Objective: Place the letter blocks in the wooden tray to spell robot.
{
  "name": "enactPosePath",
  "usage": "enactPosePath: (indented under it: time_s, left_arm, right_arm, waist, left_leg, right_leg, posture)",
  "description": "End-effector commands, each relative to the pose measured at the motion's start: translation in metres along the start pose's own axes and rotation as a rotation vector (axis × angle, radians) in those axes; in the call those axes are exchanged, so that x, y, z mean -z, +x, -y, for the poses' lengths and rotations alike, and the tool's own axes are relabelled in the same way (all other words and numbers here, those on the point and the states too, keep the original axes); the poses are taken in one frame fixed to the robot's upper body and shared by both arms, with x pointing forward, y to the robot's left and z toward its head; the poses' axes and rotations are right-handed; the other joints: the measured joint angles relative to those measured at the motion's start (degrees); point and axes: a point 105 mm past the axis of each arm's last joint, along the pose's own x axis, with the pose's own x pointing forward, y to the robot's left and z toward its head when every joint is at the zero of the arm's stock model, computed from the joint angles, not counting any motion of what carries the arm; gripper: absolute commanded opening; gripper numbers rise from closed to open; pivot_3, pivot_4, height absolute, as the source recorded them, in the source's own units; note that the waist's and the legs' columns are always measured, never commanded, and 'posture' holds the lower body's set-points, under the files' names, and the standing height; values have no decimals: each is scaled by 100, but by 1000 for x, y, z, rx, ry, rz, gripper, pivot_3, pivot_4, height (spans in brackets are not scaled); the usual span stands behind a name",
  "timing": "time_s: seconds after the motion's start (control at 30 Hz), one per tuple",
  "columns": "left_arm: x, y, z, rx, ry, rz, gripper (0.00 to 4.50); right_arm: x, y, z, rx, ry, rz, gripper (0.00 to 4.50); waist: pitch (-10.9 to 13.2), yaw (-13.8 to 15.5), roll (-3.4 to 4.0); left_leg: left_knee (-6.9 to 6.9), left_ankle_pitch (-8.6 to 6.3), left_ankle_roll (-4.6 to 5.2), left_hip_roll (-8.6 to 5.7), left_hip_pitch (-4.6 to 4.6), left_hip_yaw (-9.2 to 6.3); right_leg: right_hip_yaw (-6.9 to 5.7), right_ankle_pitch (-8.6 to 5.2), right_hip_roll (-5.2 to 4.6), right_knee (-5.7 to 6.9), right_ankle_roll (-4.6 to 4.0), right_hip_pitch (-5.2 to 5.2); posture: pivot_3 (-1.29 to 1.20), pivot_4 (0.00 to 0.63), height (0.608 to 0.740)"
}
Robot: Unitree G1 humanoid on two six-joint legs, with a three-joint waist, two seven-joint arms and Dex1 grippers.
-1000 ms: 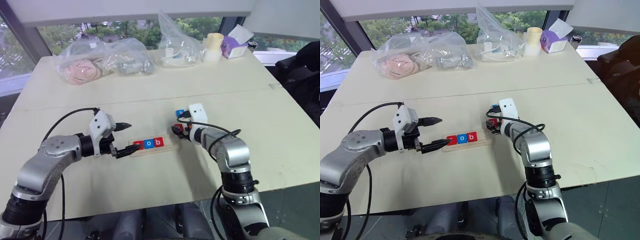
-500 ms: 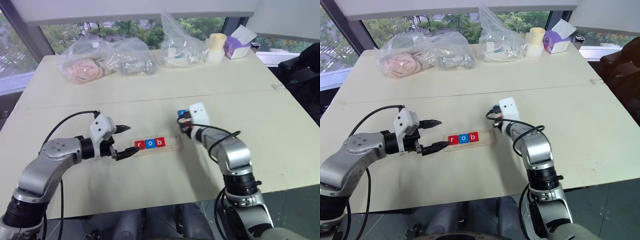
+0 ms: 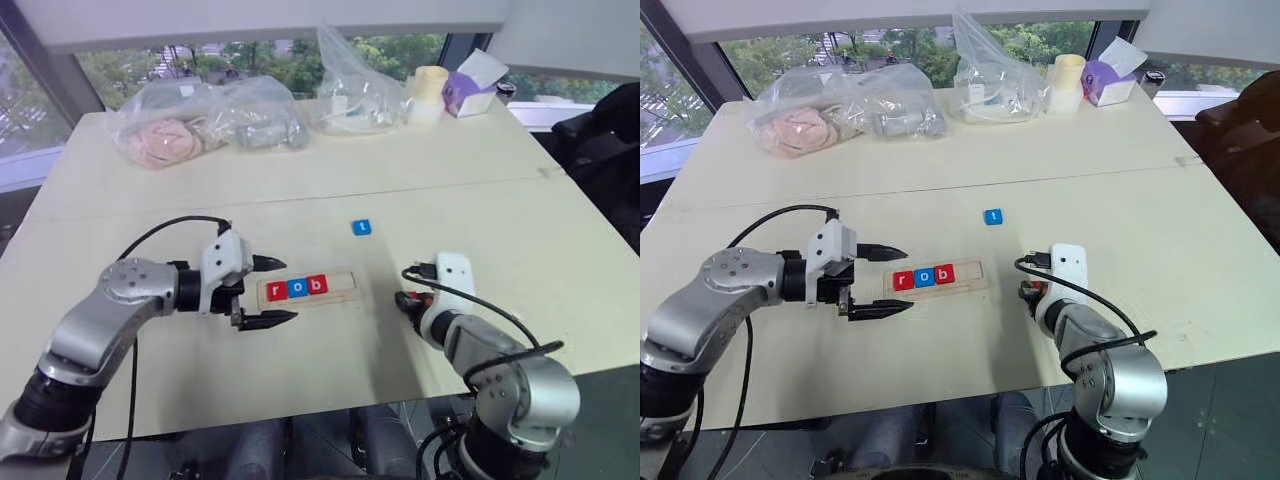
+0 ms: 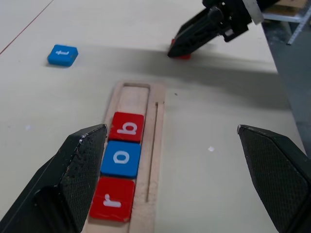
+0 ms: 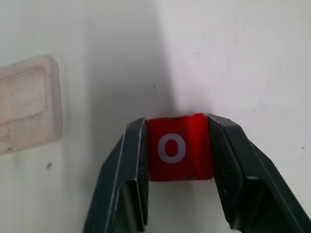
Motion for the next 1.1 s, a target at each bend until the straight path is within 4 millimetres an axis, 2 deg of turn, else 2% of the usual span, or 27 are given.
enactPosePath:
  time_s: [0.03, 0.1, 0.13, 0.2, 0.23, 0.27, 0.37, 0.43, 0.5, 0.57, 0.67, 0.73, 0.87, 1.1]
  left_arm:
    - [-4, 1, -3, 6, 34, 12, 4500]
    - [-5, 3, -3, 12, 35, 16, 4500]
    - [-5, 3, -3, 17, 35, 16, 4500]
    - [-4, 4, -2, 21, 36, 15, 4500]
    - [-4, 3, -2, 21, 35, 14, 4500]
    - [-4, 2, -2, 21, 37, 12, 4500]
    - [-3, -1, 0, 34, 44, 0, 4500]
    - [-2, -8, 5, 64, 46, -19, 4500]
    - [-4, -13, 9, 92, 39, -26, 4500]
    - [-7, -16, 12, 109, 28, -22, 4500]
    - [-5, -19, 20, 144, 31, -67, 4500]
    - [0, -21, 22, 146, 32, -98, 4500]
    - [0, -21, 27, 147, 23, -99, 4500]
    - [1, -16, 34, 139, 9, -95, 4500]
  right_arm:
    - [4, -1, -12, -29, 52, -1, 1156]
    - [3, -1, -12, -27, 51, 0, 2235]
    - [3, -1, -11, -21, 45, 1, 2577]
    - [1, -2, -9, -8, 33, 6, 3617]
    - [-8, -3, -6, -3, 30, 38, 4156]
    - [-20, -5, -3, 2, 42, 83, 4449]
    - [-49, -8, 3, -19, 35, 196, 4449]
    - [-68, -11, -3, -171, -86, 275, 4449]
    - [-75, -16, -5, -307, -226, 297, 4449]
    - [-72, -21, -5, -417, -338, 282, 4449]
    - [-43, -19, 16, -559, -713, 121, 4449]
    - [-36, -14, 27, -597, -850, 71, 4449]
    - [-36, -12, 29, -701, -916, 70, 4449]
    - [-33, 4, 39, -759, -972, 47, 4449]
  waist:
    - [0, 5, 0]
    - [0, 7, 0]
    - [0, 7, -1]
    - [0, 19, -1]
    - [0, 24, -1]
    - [0, 25, 0]
    - [1, 19, 1]
    - [2, 13, 0]
    - [6, 12, 3]
    - [6, 21, 0]
    - [9, 25, -3]
    - [10, 5, -7]
    - [15, -11, -13]
    - [18, 51, -20]
  left_leg:
    - [-5, 0, 0, 0, 0, 0]
    - [-6, 0, 0, 1, -2, 1]
    - [-6, 0, 0, 1, -2, 0]
    - [-6, 0, 0, 2, -2, 0]
    - [-6, 0, 0, 2, -2, 0]
    - [-6, 0, 0, 2, -2, 0]
    - [-6, 0, 0, 0, -6, 3]
    - [-10, 0, 0, 0, -8, 4]
    - [-13, 0, 1, -3, -12, 7]
    - [-14, 0, 1, -9, -13, 11]
    - [-17, 0, 2, -10, -16, 13]
    - [-18, -2, 4, -11, -14, 22]
    - [-13, -1, 4, -3, -3, 35]
    - [1, -1, 4, -3, -9, 31]
  right_leg:
    - [0, -1, 0, 0, -1, -2]
    - [0, -1, -1, -1, -2, -4]
    - [0, -1, -2, -1, -2, -4]
    - [0, -1, -3, -1, -2, -4]
    - [0, -1, -4, -1, -1, -4]
    - [0, -1, -6, -1, -1, -4]
    - [0, -1, -10, -2, -1, -7]
    - [0, -1, -9, -2, -1, -11]
    - [0, -3, -13, -8, 2, -12]
    - [0, -9, -23, -9, 11, -12]
    - [-1, -24, -26, -17, 36, -9]
    - [0, -27, -29, -26, 40, -5]
    - [2, -21, -25, -22, 34, -4]
    - [2, -20, -27, -18, 32, -3]
  posture:
    - [0, 150, 740]
    - [0, 150, 740]
    - [0, 150, 740]
    - [0, 150, 740]
    - [0, 150, 740]
    - [0, 150, 740]
    - [0, 150, 740]
    - [0, 150, 740]
    - [0, 150, 740]
    - [0, 150, 740]
    - [0, 150, 740]
    - [0, 150, 740]
    - [0, 150, 740]
    - [0, 150, 740]
